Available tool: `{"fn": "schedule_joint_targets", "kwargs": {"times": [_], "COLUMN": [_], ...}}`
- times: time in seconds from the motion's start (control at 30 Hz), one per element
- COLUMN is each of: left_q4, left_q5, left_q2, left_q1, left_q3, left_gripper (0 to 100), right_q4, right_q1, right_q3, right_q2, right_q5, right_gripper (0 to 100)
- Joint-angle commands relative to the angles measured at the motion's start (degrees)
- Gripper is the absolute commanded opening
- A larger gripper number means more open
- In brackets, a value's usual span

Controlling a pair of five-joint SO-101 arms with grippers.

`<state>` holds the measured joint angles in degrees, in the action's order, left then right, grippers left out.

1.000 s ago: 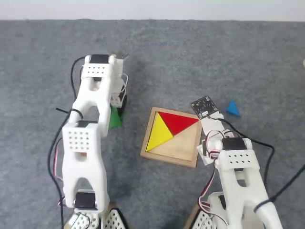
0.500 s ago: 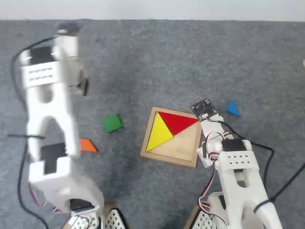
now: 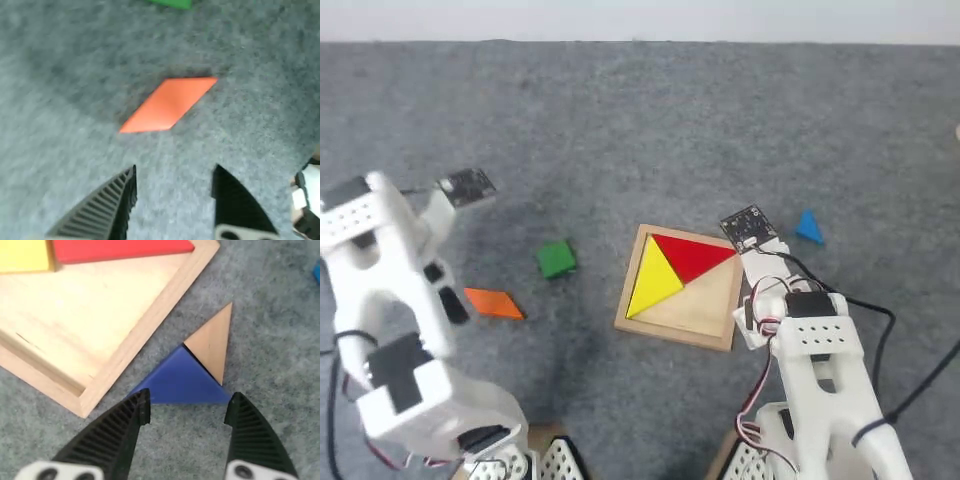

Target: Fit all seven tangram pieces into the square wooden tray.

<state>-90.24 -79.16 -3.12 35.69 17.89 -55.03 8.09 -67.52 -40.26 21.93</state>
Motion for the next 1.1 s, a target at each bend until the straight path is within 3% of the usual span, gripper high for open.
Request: {"fn": "schedule_joint_targets", "kwargs": {"times": [0.0, 0.07, 0.2, 0.33, 0.47, 0.7, 1.07], "left_q4": [6.8, 13.4, 29.0, 37.3, 39.5, 40.6, 39.7], "left_q5": [-8.8, -10.3, -6.3, -3.3, 1.1, 1.6, 11.8], "left_q2": [10.0, 16.8, 27.4, 30.9, 30.8, 21.2, -2.5], "left_q1": [2.1, 2.6, 0.0, -5.6, -9.9, -11.9, -9.4], "left_q3": [12.3, 20.2, 33.8, 40.8, 40.9, 37.9, 11.6], "left_gripper": [25, 26, 28, 29, 29, 29, 29], "right_q4": [0.9, 1.5, 2.1, 1.7, 1.8, 1.5, 1.6], "right_q1": [0.3, 0.3, 0.3, 0.4, 0.7, 4.5, 4.5], "right_q3": [-0.4, -0.6, -1.4, -1.5, -1.5, -3.3, -3.3], "right_q2": [-1.3, -1.1, -1.5, -1.6, -1.2, -1.7, -1.7], "right_q5": [1.8, 3.1, 3.7, 3.7, 3.7, 3.7, 3.3], "right_gripper": [26.3, 26.3, 26.3, 26.3, 26.3, 26.3, 26.3]}}
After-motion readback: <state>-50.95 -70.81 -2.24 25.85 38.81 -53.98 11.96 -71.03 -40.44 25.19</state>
